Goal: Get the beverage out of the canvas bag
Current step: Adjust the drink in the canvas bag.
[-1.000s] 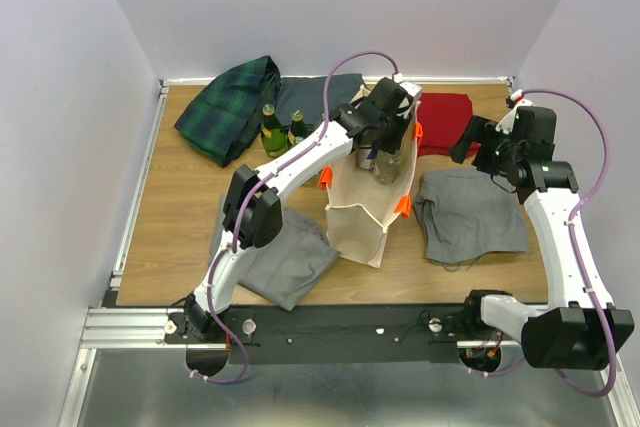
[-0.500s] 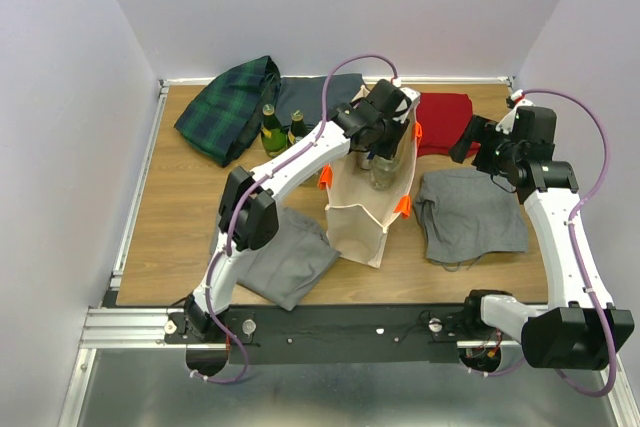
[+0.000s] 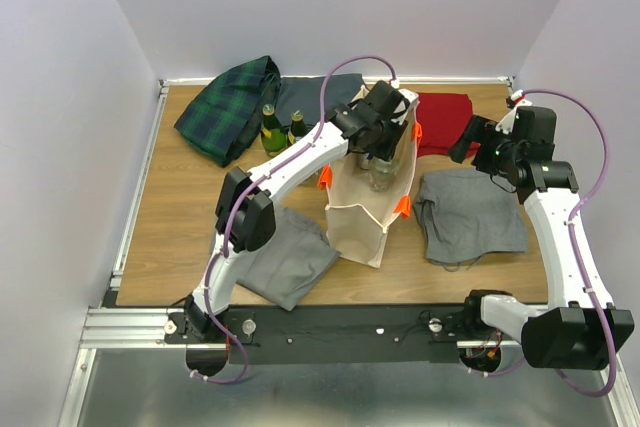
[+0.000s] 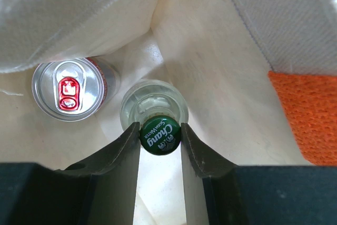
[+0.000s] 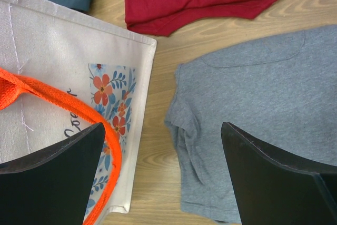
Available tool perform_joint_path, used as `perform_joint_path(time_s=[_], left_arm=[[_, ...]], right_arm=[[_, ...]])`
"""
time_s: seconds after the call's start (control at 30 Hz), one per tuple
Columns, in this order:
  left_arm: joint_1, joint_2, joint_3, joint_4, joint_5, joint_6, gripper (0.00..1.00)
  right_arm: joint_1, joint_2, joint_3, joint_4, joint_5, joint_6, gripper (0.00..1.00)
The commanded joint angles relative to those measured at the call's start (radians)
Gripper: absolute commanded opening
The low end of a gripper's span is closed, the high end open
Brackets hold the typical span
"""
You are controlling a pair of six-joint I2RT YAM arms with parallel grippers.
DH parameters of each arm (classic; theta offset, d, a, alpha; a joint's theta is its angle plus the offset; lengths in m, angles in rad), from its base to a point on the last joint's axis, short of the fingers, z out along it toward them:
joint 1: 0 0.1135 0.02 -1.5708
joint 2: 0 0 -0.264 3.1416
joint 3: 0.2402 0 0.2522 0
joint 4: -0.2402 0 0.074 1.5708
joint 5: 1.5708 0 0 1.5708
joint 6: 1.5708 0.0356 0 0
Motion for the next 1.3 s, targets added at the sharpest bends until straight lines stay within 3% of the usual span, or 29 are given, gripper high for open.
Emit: perform_joint_path(time_s=[0.0, 0.5, 1.27], left_arm=[[-0.008, -0.063, -0.008, 0.022, 0.022, -0.003, 0.21], [-0.008, -0.062, -0.031, 0.036, 0.026, -0.011, 0.53], [-0.009, -0.028, -0.028, 0.025, 0.020, -0.011, 0.51]], right_arm=[[-0.007, 0.003, 0.003, 0.006, -0.018, 0.002, 1.00], [-0.007, -0.001, 0.000, 0.002, -0.009, -0.003, 1.00], [-0.007, -0.007, -0.003, -0.003, 0.000, -0.006, 1.00]])
